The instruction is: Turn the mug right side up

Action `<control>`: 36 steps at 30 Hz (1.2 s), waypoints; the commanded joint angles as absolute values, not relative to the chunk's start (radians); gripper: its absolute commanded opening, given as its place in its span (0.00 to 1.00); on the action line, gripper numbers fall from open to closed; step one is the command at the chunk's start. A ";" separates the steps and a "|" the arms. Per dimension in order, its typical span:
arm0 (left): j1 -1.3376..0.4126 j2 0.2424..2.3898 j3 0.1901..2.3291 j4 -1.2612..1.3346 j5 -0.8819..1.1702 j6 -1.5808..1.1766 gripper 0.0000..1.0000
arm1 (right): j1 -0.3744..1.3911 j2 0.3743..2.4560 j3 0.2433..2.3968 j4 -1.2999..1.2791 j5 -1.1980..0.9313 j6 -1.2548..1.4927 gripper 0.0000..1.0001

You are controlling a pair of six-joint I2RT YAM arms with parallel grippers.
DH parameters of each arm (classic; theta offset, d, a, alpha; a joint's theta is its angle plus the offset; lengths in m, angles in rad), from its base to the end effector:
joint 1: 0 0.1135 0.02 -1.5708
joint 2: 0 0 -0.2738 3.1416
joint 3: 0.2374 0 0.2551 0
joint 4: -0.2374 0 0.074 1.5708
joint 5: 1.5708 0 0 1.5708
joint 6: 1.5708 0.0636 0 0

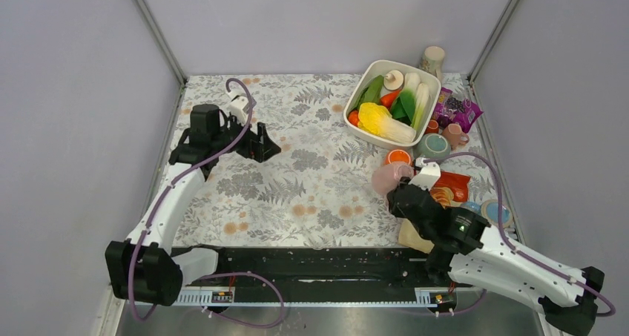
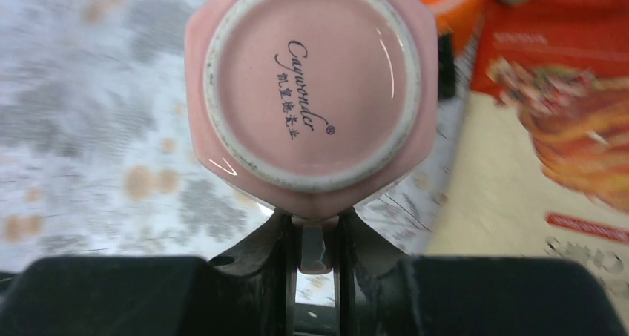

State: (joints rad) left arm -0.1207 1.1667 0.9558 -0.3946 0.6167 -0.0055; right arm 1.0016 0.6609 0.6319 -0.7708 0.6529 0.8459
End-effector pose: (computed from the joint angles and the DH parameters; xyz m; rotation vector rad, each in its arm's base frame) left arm 0.2645 -0.0691 0.3004 0.4733 2.0874 -0.7409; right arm 0.1081 0.0973 0.2450 0.1284 2.1849 0.2595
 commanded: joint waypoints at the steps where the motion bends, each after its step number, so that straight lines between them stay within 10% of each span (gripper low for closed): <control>1: -0.175 1.101 1.067 -0.427 0.851 -0.075 0.92 | 1.008 0.581 0.719 -0.362 0.609 0.637 0.00; 11: -0.375 1.104 1.140 -0.209 0.953 -0.403 0.99 | 1.008 0.755 0.726 0.326 0.349 0.610 0.00; 23: -0.444 1.197 1.166 -0.066 0.952 -0.577 0.86 | 1.008 0.877 0.747 0.496 0.240 0.662 0.00; 33: -0.465 1.201 1.142 0.125 1.004 -0.714 0.36 | 1.004 0.935 0.752 0.509 0.214 0.669 0.00; 36: -0.471 1.207 1.139 0.132 1.010 -0.733 0.05 | 0.997 0.951 0.752 0.515 0.203 0.679 0.00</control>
State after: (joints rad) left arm -0.4507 1.2068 1.1179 0.0032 0.9897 -0.6827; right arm 0.9909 0.9337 0.6827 0.3801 0.2546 0.6819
